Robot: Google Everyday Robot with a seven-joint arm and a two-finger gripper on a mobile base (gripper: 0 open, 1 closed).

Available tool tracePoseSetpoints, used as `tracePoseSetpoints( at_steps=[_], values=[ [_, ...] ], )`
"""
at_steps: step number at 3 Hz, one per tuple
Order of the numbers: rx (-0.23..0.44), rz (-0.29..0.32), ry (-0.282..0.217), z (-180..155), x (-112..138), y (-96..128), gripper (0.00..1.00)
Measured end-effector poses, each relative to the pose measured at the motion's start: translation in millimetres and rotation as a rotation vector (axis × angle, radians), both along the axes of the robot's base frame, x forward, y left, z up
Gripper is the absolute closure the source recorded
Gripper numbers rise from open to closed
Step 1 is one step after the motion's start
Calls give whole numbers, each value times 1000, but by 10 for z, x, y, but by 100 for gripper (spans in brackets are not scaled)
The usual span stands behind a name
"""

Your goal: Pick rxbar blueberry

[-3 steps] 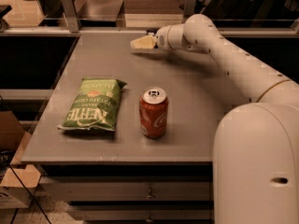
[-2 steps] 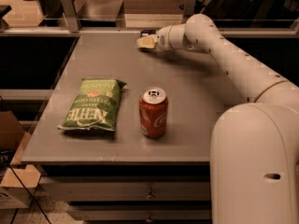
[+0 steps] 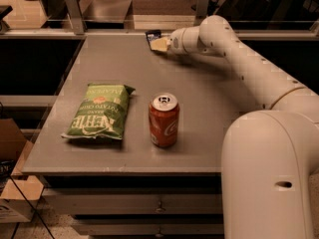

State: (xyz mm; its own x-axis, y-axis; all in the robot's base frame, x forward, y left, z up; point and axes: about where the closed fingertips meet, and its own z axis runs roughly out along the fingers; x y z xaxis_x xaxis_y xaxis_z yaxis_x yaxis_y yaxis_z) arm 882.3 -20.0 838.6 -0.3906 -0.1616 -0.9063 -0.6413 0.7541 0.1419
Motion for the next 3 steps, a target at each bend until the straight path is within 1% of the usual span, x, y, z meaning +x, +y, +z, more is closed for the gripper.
tracePoseSetpoints(
  at_steps=[1, 2, 3],
  values=[
    [-30, 26, -23, 90, -43, -17, 100],
    [-52, 67, -75, 313, -145, -30, 100],
    [-64, 105, -156, 676, -264, -68, 100]
  ],
)
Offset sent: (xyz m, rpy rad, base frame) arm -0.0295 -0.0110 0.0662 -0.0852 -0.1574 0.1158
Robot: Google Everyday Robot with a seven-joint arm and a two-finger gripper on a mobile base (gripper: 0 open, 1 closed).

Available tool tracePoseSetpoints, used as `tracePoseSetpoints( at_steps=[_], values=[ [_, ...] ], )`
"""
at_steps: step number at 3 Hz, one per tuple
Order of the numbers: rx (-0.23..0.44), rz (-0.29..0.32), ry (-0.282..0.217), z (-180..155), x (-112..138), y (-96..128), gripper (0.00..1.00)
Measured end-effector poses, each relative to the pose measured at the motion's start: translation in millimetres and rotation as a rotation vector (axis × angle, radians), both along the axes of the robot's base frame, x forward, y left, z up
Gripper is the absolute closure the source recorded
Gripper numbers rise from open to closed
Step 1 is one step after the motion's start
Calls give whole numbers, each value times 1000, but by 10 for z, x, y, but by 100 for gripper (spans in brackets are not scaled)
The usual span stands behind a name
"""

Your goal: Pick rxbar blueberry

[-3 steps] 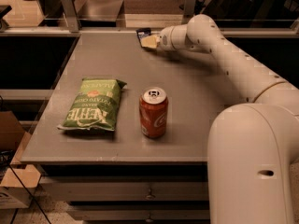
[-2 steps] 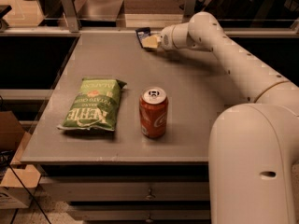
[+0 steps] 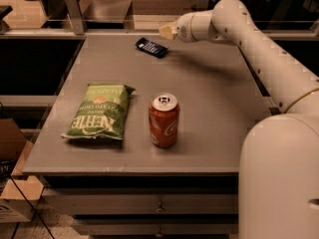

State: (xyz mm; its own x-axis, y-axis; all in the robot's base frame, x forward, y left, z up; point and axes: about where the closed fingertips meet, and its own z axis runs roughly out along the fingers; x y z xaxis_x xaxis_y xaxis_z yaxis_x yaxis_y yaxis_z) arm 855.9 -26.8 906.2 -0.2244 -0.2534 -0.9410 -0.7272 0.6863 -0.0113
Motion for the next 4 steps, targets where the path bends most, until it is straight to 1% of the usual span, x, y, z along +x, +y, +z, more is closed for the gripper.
tracePoseSetpoints(
  at_steps=[1, 2, 3, 4],
  values=[
    [-16, 44, -68, 292, -124, 4, 100],
    [-39, 78, -79, 386, -202, 33, 82],
    [-68, 127, -73, 328, -228, 186, 59],
    [-101, 156, -54, 228, -194, 333, 36]
  ],
)
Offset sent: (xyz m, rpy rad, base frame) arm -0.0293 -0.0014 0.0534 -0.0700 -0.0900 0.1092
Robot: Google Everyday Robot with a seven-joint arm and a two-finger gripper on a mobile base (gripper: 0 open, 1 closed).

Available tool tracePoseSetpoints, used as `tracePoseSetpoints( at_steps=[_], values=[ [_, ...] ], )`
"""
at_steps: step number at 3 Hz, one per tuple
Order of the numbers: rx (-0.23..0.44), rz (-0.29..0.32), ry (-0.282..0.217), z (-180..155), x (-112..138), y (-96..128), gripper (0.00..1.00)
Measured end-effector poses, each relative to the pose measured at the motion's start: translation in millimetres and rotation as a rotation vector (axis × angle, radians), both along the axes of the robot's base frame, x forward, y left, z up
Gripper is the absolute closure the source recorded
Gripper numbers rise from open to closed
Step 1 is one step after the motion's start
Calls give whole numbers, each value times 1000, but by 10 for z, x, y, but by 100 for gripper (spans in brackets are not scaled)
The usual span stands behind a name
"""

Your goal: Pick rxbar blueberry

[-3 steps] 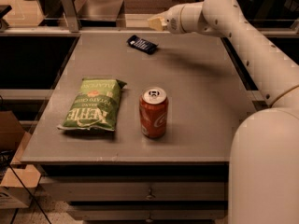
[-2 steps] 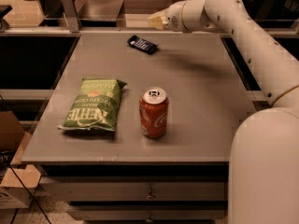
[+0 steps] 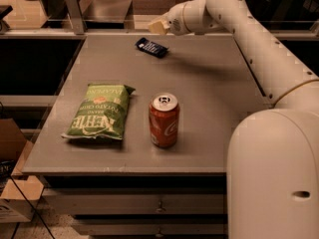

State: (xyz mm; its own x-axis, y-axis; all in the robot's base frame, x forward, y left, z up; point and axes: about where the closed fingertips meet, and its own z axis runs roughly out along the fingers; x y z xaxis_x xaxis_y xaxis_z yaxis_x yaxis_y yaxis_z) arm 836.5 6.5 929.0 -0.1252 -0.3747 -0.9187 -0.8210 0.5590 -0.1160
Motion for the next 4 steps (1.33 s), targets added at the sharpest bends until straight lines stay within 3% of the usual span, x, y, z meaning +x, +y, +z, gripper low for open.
tracePoseSetpoints(
  at_steps=[1, 2, 4],
  values=[
    [-18, 2, 27, -129, 49, 70, 13],
    [-19, -17, 53, -281, 109, 61, 0],
    [-49, -51, 137, -667, 199, 96, 0]
  ],
)
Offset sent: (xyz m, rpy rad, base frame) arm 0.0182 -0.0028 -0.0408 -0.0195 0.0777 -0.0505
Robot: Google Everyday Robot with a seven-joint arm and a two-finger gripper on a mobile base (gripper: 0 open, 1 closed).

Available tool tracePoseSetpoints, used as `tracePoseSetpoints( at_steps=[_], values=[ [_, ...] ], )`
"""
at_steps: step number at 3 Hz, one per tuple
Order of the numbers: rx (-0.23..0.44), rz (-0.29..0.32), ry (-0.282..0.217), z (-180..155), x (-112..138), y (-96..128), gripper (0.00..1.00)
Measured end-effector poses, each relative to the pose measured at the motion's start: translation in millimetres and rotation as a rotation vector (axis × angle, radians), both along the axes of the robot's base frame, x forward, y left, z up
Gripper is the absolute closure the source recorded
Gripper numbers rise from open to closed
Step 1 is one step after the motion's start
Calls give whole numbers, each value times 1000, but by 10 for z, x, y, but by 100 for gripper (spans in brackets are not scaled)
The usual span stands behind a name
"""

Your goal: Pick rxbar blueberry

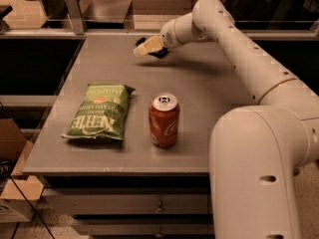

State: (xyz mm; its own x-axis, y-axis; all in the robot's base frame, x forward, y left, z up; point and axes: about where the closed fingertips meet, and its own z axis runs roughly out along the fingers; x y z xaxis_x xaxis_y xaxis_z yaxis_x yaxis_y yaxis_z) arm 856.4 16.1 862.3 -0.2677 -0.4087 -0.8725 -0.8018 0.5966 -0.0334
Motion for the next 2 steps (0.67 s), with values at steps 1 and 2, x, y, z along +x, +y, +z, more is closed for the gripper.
tracePoseSetpoints(
  at_steps=[1, 2],
  values=[
    [-18, -10, 40, -167, -2, 16, 0],
    [-32, -10, 61, -272, -19, 14, 18]
  ],
)
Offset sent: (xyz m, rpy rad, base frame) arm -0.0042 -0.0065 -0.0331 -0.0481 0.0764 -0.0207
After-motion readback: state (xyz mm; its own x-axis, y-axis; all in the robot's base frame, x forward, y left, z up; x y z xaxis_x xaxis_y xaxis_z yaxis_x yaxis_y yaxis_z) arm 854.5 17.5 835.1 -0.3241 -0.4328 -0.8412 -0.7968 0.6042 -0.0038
